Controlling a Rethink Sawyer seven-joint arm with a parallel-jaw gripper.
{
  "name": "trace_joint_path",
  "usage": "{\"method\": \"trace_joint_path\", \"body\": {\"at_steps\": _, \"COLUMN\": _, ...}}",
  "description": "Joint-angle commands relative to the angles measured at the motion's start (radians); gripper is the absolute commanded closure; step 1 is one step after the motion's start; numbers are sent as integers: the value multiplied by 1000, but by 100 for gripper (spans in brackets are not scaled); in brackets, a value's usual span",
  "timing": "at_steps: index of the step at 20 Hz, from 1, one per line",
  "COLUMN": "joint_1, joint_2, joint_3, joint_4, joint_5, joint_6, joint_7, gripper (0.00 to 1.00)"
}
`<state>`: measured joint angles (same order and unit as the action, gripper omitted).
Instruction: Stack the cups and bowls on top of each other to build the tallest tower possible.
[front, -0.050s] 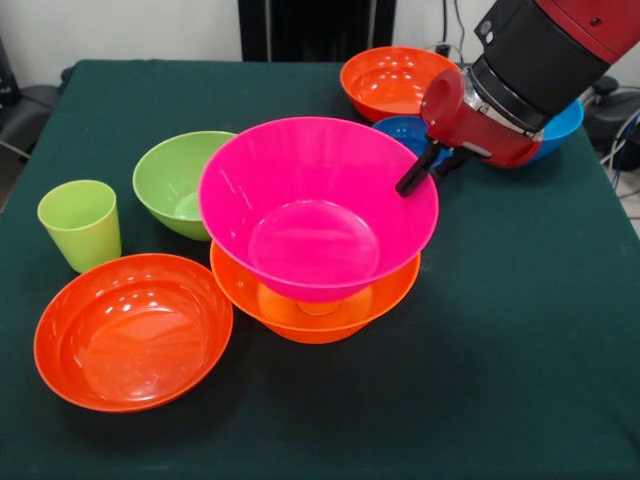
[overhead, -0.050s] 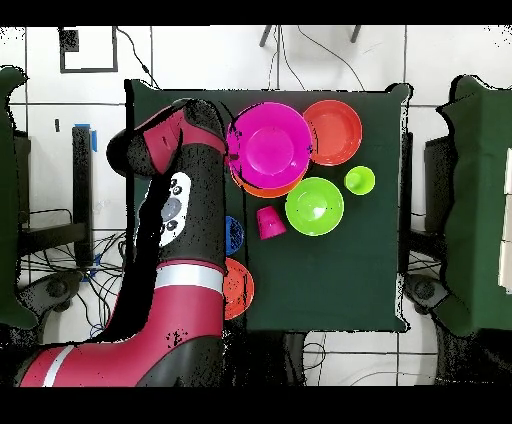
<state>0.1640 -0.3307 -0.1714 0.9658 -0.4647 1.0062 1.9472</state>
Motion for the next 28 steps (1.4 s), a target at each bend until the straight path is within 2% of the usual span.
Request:
{"method": "trace_joint_path", "body": {"at_steps": 1, "joint_1": 5, "joint_2": -24, "joint_3": 48, "joint_4": 20, "joint_5": 16, "joint_6": -57, "joint_7": 93, "gripper": 100}}
{"method": "trace_joint_path", "body": {"at_steps": 28, "joint_1": -6, "joint_2": -55, "joint_3": 48, "joint_4": 70, "joint_5": 26, "joint_6": -70, "joint_7": 58, "gripper": 100}}
